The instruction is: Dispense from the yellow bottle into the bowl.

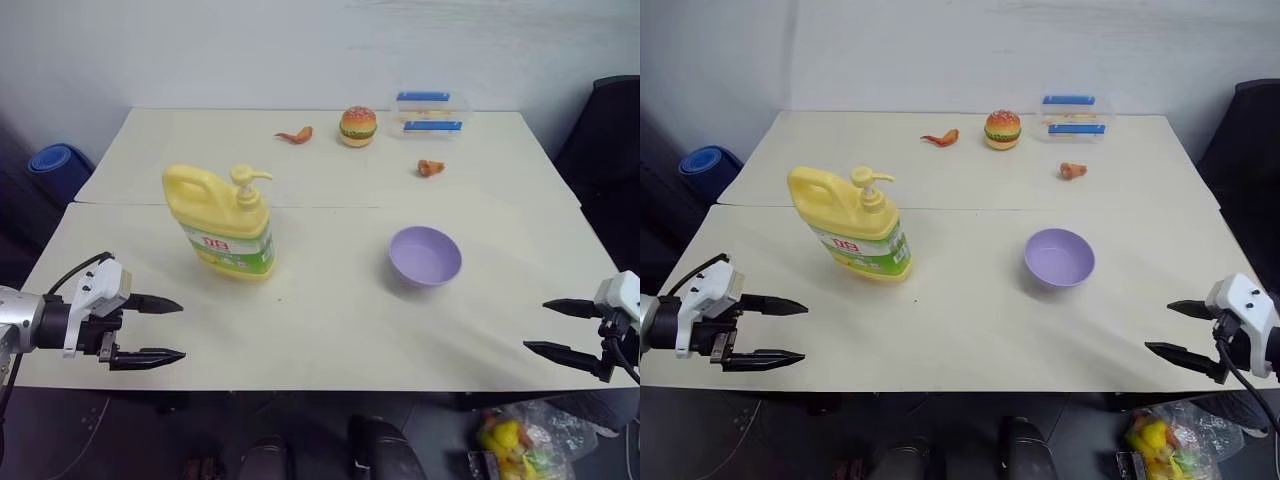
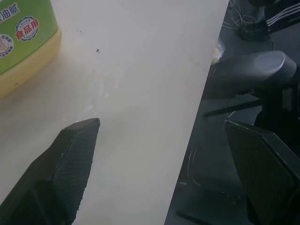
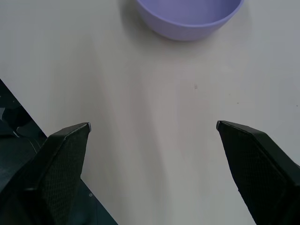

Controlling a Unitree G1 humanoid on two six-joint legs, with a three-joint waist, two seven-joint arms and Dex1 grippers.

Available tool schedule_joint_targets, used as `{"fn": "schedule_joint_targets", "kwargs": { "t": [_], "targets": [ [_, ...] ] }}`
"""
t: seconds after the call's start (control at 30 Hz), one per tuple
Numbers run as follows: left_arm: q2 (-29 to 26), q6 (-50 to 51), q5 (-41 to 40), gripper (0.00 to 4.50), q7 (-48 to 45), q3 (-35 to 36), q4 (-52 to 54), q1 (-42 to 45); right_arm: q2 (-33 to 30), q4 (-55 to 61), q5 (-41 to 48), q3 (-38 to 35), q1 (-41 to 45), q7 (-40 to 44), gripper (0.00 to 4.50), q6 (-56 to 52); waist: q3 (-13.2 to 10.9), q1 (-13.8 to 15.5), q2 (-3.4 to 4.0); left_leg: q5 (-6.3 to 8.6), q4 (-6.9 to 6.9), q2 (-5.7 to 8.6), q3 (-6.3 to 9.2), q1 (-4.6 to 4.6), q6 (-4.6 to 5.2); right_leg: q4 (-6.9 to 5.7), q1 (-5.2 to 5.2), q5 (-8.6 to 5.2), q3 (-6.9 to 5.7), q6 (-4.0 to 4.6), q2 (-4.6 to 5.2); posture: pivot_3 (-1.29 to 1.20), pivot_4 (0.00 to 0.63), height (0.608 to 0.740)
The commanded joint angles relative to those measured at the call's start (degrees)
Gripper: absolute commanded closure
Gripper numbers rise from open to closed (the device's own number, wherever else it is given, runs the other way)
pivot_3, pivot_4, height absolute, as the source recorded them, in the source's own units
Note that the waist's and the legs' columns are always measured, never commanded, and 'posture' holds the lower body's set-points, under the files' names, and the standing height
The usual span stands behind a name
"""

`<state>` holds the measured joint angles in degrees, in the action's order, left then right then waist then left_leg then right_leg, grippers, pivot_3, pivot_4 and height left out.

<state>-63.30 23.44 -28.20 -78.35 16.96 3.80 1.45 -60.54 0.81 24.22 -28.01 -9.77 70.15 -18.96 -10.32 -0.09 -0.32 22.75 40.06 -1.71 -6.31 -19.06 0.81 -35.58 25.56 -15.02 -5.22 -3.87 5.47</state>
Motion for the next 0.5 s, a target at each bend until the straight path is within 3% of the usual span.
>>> {"fn": "schedule_joint_targets", "kwargs": {
  "t": [0.03,0.3,0.5],
  "targets": [
    [0.1,-1.9,0.5,0.0,-0.4,0.1,-0.2,0.5,0.1,0.9,1.1,-2.9,0.1,-0.2,0.01,0.1,0.0,0.0,0.0,0.0,0.0,0.0,0.0,0.0,0.0,0.0,0.0,0.0,0.0,0.0,0.0,0.0,0.15,0.74],
    [1.8,1.9,-1.3,0.0,2.2,0.5,1.0,1.7,0.6,1.8,1.8,-2.8,0.0,-0.8,0.01,-1.1,0.0,0.0,0.0,0.0,0.01,0.0,-0.01,0.0,0.0,-0.02,0.0,0.0,-0.01,0.0,-0.02,0.0,0.15,0.74],
    [1.6,11.7,-9.6,0.0,1.9,0.5,6.4,6.6,0.9,8.4,4.4,-0.6,2.1,-2.3,0.01,-4.8,0.0,0.0,0.0,0.0,0.04,0.0,-0.01,0.0,0.0,-0.05,0.0,0.0,0.01,-0.01,-0.01,0.0,0.15,0.74]
  ]
}}
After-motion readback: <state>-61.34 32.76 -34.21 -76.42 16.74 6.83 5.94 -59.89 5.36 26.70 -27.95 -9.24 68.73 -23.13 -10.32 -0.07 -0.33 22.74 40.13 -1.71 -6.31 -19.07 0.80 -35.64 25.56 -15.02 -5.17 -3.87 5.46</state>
